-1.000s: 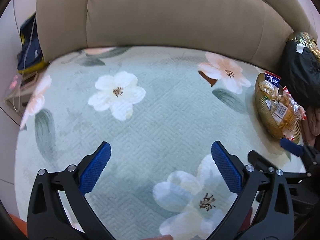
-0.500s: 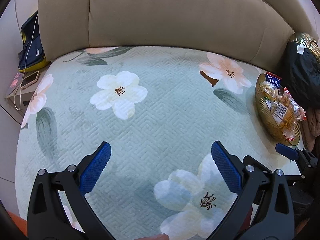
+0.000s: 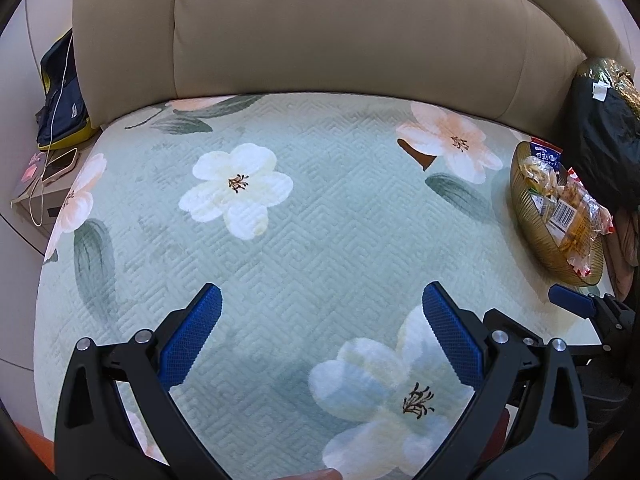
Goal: Organize snacks
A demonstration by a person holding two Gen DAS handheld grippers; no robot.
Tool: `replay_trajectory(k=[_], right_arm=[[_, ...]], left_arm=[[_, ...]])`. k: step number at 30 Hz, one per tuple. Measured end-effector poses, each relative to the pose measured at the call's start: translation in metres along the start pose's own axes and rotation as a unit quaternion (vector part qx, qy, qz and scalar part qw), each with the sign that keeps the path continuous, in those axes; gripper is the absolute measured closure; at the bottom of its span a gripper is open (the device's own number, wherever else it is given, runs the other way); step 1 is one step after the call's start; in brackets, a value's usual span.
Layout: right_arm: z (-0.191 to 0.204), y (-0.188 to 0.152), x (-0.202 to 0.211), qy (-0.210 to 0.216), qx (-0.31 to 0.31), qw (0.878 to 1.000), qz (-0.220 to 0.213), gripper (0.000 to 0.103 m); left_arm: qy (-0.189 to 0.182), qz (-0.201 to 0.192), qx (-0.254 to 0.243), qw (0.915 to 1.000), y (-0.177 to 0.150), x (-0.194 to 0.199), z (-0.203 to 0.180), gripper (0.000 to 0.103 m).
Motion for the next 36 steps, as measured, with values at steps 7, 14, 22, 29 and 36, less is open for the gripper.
replay_trajectory(k=[7,14,22,29,36], right_arm=[[0.001,0.001,0.002,-0.003,0.006,1.000,-0.004,0.006],[0.002,0.001,0.002,-0.003,0.003,1.000,-0.003,0.006],[0.002,-0.001,0.000,-0.002,0.004,1.000,0.001,0.006],[0.003,-0.001,-0.001,-0.002,0.006,1.000,0.003,0.006],[0.003,-0.001,-0.002,-0.005,0.009,1.000,0.003,0.006]], left_arm=[[-0.002,0.005,-0.009,0.9999,-0.003,-0.002,-0.004,0.003],[-0.002,0.000,-0.020,0.9998,-0.002,0.002,-0.009,0.003],[0.010,0.000,-0.026,0.9996,-0.002,0.000,-0.009,0.003],[0.022,-0.004,-0.028,0.9994,-0.003,-0.001,-0.010,0.003],[0.022,-0.002,-0.024,0.9995,-0.005,0.000,-0.011,0.003]])
Point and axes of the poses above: each gripper's, at about its wrist camera, not at the fingertips, and x roughly against the way its jaws point, z to its left, y to its top, the point moved 7 cm from there along -x, roughly the way its jaws point, and after that the axes turned 2 degrees about -y, right-handed, at the moved point
